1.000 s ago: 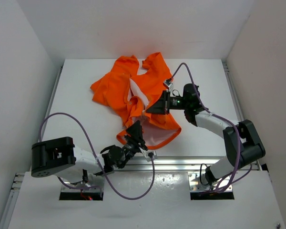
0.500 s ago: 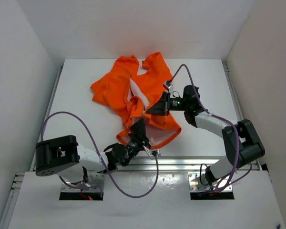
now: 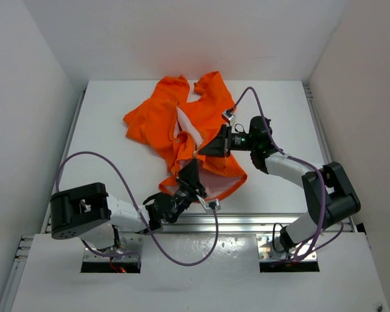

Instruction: Zip up the jacket

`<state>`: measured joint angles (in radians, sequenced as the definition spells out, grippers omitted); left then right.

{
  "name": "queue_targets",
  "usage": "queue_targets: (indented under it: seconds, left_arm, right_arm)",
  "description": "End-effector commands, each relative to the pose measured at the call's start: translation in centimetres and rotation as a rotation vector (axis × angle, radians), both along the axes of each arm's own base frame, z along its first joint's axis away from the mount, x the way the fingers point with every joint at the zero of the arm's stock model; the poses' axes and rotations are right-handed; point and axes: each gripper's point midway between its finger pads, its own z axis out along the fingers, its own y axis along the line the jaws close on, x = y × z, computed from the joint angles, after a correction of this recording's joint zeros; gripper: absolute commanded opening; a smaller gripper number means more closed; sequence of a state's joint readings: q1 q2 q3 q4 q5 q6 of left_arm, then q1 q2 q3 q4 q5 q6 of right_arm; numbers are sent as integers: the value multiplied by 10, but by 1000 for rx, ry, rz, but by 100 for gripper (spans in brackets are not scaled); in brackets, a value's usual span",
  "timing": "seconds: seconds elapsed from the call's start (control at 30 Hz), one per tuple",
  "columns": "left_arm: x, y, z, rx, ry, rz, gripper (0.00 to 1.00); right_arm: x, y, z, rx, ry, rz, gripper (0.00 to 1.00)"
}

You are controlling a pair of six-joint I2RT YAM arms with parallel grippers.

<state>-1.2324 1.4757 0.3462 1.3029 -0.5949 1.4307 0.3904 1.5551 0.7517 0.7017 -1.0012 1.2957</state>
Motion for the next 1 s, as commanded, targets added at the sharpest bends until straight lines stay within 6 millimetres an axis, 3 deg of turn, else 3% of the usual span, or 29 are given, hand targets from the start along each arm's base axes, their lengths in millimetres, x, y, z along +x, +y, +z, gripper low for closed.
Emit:
queue_targets:
  seconds: [0.0, 0.2, 0.27, 0.57, 0.97]
  left_arm:
    - [-6, 41, 97, -493, -184, 21, 32]
    - [-5, 44, 98, -508, -185, 26, 25]
    - [-6, 46, 102, -525, -191, 26, 17]
    - [-9, 55, 114, -585, -199, 19, 0]
    - [-13, 60, 124, -649, -157, -8, 0]
  right_arm:
    - [-2, 5, 15, 34, -59, 27, 0]
    - [-1, 4, 15, 35, -65, 21, 0]
    - [-1, 4, 13, 32, -70, 24, 0]
    - [-3, 4, 9, 20, -74, 31, 0]
    - [-8, 2, 0, -2, -148, 77, 0]
